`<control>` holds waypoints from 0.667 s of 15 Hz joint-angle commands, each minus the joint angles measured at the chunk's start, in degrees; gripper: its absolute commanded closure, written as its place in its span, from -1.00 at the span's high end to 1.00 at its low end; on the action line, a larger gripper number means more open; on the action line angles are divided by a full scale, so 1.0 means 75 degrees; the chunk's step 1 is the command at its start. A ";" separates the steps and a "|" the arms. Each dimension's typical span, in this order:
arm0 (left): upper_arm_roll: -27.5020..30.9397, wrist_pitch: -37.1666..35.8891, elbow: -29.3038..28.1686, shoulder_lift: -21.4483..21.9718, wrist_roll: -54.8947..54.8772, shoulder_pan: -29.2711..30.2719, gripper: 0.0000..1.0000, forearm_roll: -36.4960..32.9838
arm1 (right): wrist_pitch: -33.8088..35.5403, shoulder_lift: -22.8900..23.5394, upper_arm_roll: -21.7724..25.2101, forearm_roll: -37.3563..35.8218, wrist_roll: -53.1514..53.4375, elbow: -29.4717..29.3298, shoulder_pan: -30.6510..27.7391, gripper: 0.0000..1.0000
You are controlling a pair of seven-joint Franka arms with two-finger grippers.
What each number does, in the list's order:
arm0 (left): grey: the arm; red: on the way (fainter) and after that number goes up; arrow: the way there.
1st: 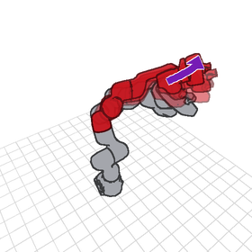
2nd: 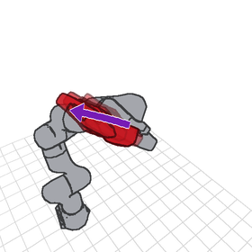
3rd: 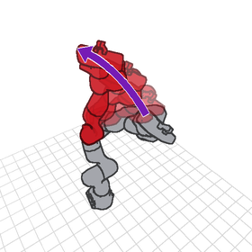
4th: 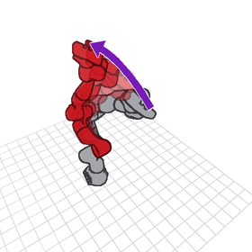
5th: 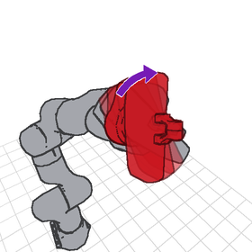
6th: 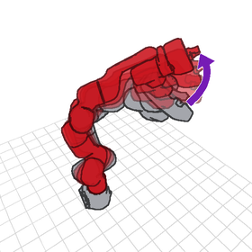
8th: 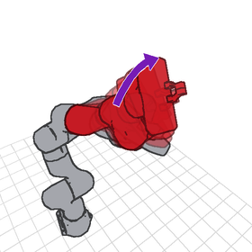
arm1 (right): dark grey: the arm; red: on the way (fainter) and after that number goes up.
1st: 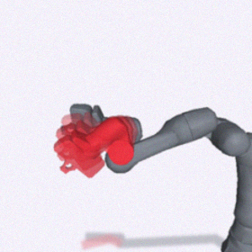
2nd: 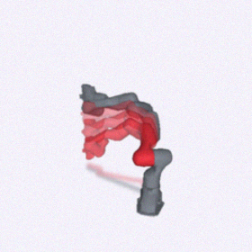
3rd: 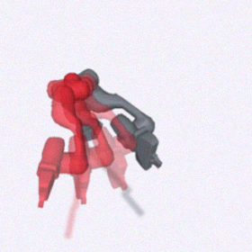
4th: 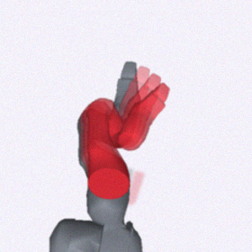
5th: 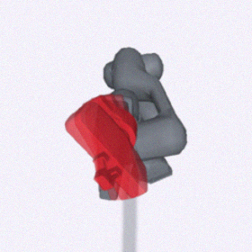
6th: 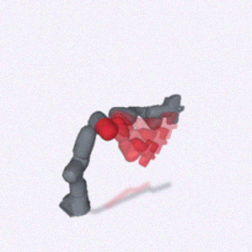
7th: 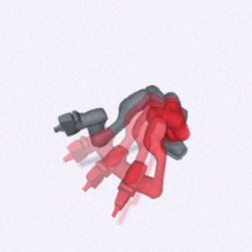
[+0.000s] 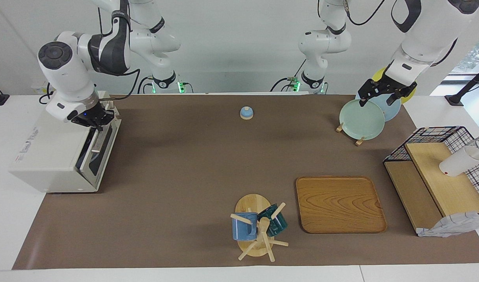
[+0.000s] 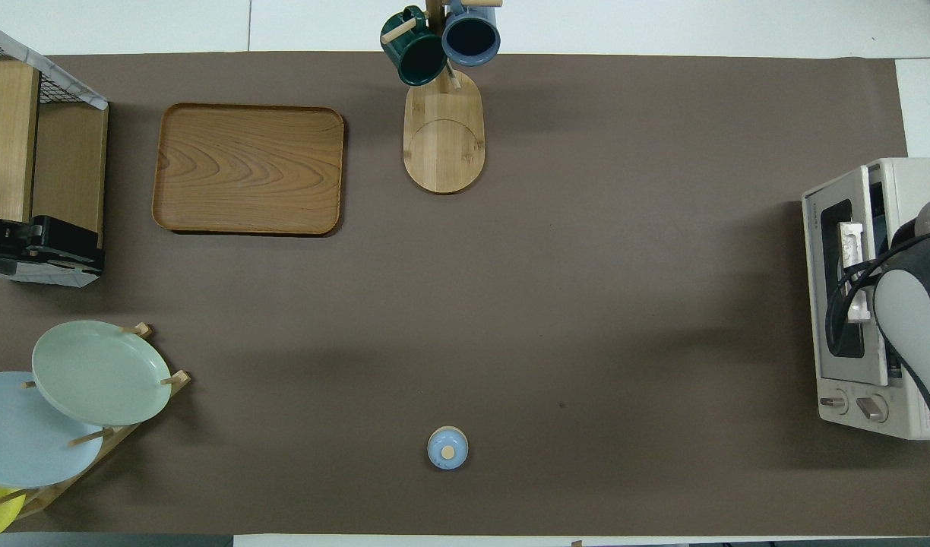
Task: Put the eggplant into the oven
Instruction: 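Push the oven door shut with the right gripper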
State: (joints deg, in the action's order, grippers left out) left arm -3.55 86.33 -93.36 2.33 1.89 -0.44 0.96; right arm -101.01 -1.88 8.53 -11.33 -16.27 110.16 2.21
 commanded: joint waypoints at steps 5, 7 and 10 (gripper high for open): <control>-0.0007 -0.0096 -0.0009 0.0076 -0.0018 0.0011 1.00 -0.0140 | 0.1405 0.0447 -0.0071 0.0959 -0.0046 -0.1675 -0.0061 -0.99; -0.0007 -0.0096 -0.0009 0.0076 -0.0029 0.0011 1.00 -0.0151 | 0.2157 0.0706 -0.0094 0.1029 0.0117 -0.2416 -0.0003 -0.80; -0.0007 -0.0108 -0.0009 0.0076 -0.0030 0.0000 1.00 -0.0140 | 0.2160 0.0684 -0.0118 0.1041 0.0388 -0.2395 -0.0084 1.00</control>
State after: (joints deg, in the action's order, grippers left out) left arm -3.55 86.33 -93.36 2.33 1.89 -0.44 0.96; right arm -85.96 1.49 7.99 -4.73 -14.37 94.18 2.65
